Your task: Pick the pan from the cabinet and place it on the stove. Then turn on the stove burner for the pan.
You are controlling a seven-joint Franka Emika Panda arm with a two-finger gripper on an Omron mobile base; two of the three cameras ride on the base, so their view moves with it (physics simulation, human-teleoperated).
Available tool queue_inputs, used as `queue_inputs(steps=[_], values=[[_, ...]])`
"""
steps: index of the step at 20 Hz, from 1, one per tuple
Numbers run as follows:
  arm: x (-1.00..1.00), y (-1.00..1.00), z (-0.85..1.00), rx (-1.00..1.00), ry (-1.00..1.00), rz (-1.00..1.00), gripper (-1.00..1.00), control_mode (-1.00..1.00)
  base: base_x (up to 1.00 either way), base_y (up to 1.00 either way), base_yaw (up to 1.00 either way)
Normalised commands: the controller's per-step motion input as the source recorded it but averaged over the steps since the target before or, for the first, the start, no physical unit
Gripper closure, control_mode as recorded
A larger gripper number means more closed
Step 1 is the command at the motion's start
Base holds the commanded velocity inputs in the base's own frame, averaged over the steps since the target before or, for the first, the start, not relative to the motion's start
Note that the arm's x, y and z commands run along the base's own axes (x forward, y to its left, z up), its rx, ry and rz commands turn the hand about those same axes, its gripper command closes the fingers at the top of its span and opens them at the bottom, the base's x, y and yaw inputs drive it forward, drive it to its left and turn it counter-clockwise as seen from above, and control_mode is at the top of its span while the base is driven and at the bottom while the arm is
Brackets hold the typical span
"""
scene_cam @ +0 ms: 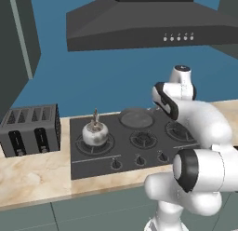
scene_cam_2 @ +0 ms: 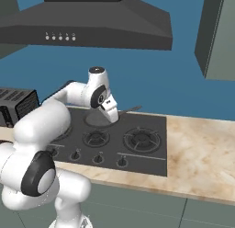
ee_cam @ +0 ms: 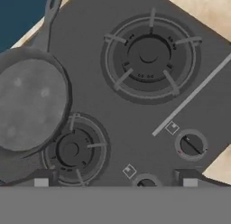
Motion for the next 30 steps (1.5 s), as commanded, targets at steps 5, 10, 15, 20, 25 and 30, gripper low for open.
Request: queue_inputs(steps=[5,10,15,20,25,30], values=[[-0.72,0.01,0.00,-0.07,0.22,0.10,-1.00,-1.00,0.00,0.00,0.00],[-0.69,0.09,0.00,-0.05,0.17,0.16,-1.00,-1.00,0.00,0.00,0.00],[-0.71,0.17,-0.13,0.00,0.01,0.13,-1.00,-1.00,0.00,0.00,0.00],[-0.36,0.26,-0.02,0.00,0.00,0.11,-1.00,-1.00,0.00,0.00,0.00],[0.00,0.22,-0.07,0.02,0.00,0.17,-1.00,-1.00,0.00,0.00,0.00],[0.12,0.02,-0.15,0.06,0.00,0.19,-1.00,-1.00,0.00,0.00,0.00]])
